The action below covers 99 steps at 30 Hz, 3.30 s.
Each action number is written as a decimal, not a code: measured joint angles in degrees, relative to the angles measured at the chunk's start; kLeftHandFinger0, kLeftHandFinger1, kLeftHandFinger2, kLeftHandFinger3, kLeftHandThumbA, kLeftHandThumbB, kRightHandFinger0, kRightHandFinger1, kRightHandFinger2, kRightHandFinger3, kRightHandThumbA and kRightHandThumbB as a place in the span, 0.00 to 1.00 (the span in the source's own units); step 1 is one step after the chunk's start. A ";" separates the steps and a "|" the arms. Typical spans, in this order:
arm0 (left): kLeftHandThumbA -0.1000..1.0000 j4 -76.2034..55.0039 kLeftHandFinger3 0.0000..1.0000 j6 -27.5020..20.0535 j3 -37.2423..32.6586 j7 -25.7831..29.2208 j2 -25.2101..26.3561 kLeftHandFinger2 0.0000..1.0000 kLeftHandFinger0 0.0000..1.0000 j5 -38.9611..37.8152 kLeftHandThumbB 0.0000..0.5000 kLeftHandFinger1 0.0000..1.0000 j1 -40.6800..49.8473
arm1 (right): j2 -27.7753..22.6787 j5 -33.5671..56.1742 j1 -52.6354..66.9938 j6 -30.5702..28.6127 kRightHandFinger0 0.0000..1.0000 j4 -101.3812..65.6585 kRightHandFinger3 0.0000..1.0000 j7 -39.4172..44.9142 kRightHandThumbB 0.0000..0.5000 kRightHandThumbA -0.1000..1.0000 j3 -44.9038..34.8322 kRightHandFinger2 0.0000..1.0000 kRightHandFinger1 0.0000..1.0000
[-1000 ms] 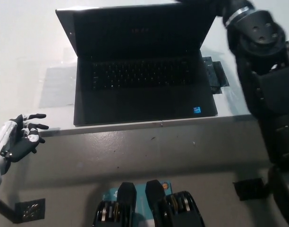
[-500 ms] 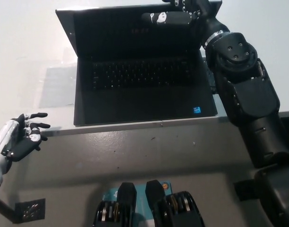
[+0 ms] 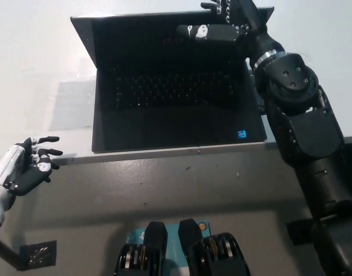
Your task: The robot uses its right hand to push down on the lid of a laptop kept in the middle of the desk to close it
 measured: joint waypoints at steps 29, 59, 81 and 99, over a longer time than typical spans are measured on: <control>0.09 0.01 0.73 0.09 0.39 -0.98 0.15 0.63 0.41 0.43 0.02 0.50 -1.29 | -2.14 2.05 24.45 13.23 0.98 -17.30 1.00 -4.03 0.39 1.00 -6.16 0.97 0.94; 0.11 0.47 0.71 0.09 -0.10 -1.15 1.40 0.60 0.38 1.55 0.03 0.48 -3.77 | -6.53 10.97 24.07 15.22 0.87 -25.97 1.00 -12.96 0.34 1.00 -3.96 0.86 0.85; 0.07 1.01 0.72 0.64 -0.76 -2.05 1.69 0.59 0.39 1.65 0.01 0.47 -6.24 | -5.71 23.26 19.75 15.40 0.93 -26.53 1.00 -18.96 0.40 1.00 5.90 0.90 0.90; 0.08 1.82 0.72 0.61 -1.72 -2.58 1.69 0.58 0.36 2.20 0.02 0.46 -7.53 | -0.36 19.45 24.85 13.70 1.00 -17.79 1.00 -14.78 0.39 1.00 -1.09 0.98 0.96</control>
